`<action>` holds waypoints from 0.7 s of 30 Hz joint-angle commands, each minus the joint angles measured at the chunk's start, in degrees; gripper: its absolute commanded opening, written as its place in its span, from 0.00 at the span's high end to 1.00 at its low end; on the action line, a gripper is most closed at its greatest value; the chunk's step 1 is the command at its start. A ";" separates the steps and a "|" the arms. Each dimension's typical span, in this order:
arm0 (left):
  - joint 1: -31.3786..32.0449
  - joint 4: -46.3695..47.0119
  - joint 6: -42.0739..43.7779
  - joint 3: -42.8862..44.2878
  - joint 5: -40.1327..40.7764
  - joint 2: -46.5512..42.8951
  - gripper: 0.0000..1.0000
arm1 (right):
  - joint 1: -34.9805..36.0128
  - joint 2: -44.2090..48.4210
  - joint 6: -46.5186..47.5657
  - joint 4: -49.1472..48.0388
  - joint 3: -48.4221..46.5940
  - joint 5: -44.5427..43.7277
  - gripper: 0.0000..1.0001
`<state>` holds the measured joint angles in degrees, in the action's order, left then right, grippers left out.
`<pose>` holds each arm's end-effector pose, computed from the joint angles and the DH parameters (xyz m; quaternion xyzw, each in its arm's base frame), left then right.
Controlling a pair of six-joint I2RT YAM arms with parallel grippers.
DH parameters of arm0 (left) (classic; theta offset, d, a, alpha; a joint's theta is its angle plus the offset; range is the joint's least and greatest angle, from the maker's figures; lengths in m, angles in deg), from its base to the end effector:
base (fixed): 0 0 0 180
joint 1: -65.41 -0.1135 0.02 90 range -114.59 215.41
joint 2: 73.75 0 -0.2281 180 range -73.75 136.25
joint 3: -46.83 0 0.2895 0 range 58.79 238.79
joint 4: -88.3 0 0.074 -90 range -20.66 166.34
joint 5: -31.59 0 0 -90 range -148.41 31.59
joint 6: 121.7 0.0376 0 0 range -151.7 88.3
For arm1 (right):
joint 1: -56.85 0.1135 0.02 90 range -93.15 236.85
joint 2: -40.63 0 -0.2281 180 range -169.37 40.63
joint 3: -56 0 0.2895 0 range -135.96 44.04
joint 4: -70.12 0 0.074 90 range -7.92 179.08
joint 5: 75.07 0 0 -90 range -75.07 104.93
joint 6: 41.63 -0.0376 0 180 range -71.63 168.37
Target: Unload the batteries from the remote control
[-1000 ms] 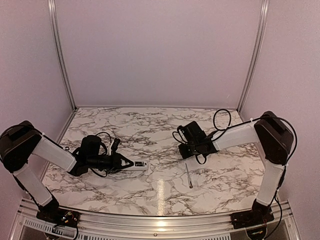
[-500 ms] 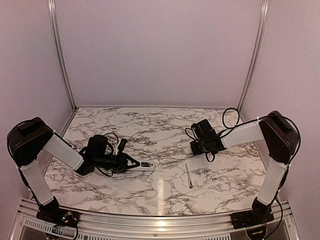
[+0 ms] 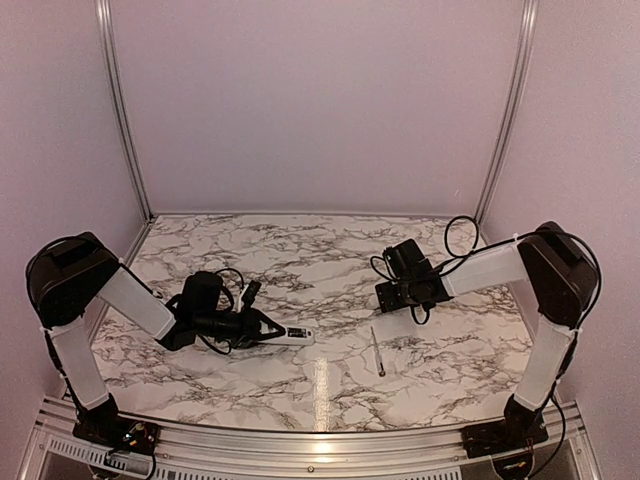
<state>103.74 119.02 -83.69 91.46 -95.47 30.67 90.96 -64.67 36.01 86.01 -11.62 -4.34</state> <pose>0.2318 -0.2121 0.0337 0.0628 0.8306 -0.5340 0.1447 0.3169 0.1996 0.0685 -0.1253 0.9295 -0.0245 0.3459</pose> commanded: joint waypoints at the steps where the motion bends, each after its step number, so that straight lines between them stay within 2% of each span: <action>1: 0.58 -2.91 2.11 1.66 0.58 1.45 0.96 | -0.18 3.11 -0.90 0.79 0.75 -0.93 0.22; 5: 0.52 -8.15 5.32 3.17 3.24 0.90 0.86 | -0.18 4.89 -1.13 1.25 1.66 -1.01 0.19; 8: 0.54 -10.22 6.81 3.89 4.33 0.62 0.72 | -0.22 5.94 -1.19 1.72 2.11 -1.21 0.18; 11: 0.52 -11.86 8.03 4.58 5.06 0.37 0.65 | -0.19 6.56 -1.09 1.79 2.72 -1.45 0.18; 14: 0.51 -15.14 9.79 5.80 7.36 0.25 0.60 | -0.19 6.68 -1.03 1.95 2.70 -1.39 0.18; 18: 0.50 -19.06 11.85 7.20 9.34 0.51 0.59 | -0.18 6.62 -0.74 1.91 2.74 -1.39 0.18; 21: 0.52 -20.69 13.29 7.56 10.39 0.14 0.52 | -0.18 6.68 -0.66 1.99 2.75 -1.48 0.17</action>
<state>104.13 104.05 -73.98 98.08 -88.36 30.93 90.96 -58.77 35.33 86.92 -9.01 -4.97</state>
